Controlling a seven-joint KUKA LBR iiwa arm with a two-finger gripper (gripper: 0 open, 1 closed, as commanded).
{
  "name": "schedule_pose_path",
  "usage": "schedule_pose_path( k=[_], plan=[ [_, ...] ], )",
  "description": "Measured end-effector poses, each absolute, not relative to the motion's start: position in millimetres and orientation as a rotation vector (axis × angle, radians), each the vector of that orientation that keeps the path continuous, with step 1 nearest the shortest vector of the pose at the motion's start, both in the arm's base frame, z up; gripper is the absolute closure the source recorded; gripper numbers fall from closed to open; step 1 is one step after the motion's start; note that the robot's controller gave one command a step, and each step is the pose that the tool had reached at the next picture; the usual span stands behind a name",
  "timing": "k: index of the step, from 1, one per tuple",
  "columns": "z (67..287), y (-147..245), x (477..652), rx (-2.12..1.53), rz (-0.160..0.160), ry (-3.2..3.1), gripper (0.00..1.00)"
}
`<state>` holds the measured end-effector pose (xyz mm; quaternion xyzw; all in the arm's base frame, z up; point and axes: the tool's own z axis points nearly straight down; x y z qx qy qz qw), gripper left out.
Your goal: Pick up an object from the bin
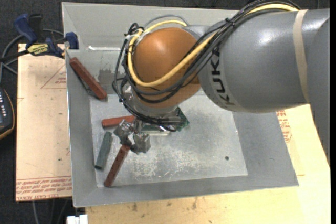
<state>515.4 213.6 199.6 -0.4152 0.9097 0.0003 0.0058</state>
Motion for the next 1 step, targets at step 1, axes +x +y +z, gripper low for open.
schedule_pose_path(
  k=[1],
  plan=[
    [229.3,162.9,515.7,-1.626,-0.001,2.683,1.0]
  ],
)
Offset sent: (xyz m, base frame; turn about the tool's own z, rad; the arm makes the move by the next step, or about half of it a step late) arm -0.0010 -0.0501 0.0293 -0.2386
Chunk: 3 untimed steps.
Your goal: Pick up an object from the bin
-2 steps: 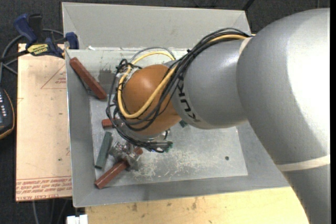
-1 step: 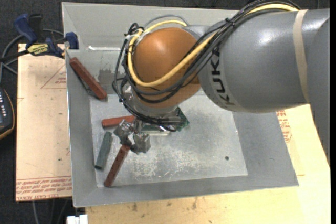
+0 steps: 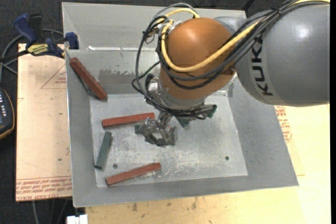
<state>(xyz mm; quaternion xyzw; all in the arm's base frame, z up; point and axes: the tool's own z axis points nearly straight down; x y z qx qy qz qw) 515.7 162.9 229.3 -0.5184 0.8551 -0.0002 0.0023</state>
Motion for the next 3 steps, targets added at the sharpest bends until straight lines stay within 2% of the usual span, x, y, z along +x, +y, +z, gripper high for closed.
schedule_pose_path(
  k=[1,2,3],
  plan=[
    [203.2,143.4,553.7,-1.774,0.0,2.59,1.0],
    [204.0,144.8,553.3,-1.776,0.003,2.588,1.0],
    [204.0,144.8,553.2,-1.775,0.004,2.588,0.0]
  ],
)
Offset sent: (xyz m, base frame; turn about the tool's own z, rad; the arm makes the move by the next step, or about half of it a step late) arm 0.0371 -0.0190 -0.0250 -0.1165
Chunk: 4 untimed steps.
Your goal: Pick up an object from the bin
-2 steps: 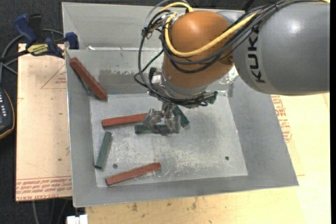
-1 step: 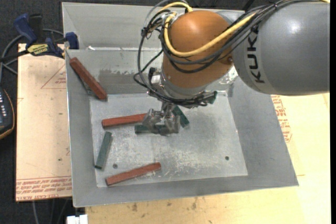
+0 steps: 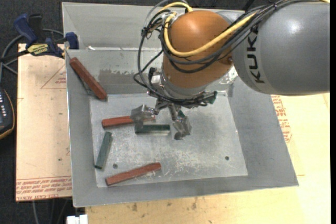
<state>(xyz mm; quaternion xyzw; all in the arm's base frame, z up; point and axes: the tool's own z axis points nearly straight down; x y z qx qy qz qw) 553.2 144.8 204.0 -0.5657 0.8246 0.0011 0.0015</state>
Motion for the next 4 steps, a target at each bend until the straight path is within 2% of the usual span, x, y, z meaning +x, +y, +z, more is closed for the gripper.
schedule_pose_path(
  k=[1,2,3,4],
  plan=[
    [142,204,482.3,-1.826,0.013,2.566,0.0],
    [90,167,501.0,-1.727,0.003,2.63,0.0],
    [76,178,491.4,-1.435,0.003,2.793,0.0],
    [78,178,494.3,-1.426,0.001,2.786,1.0]
  ],
)
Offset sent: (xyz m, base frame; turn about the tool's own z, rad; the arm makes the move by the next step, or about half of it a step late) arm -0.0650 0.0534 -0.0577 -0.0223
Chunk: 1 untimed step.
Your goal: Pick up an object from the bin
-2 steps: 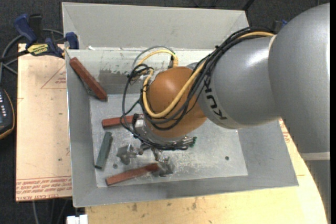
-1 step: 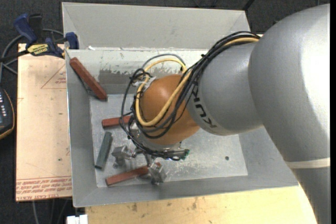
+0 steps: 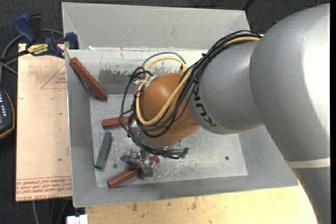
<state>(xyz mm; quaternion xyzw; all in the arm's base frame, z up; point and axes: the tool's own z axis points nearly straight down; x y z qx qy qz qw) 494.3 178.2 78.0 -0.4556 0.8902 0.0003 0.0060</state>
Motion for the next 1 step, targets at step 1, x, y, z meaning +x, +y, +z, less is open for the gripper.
schedule_pose_path(
  k=[1],
  plan=[
    [204.0,183.5,485.4,-1.437,0.0,2.782,1.0]
  ],
)
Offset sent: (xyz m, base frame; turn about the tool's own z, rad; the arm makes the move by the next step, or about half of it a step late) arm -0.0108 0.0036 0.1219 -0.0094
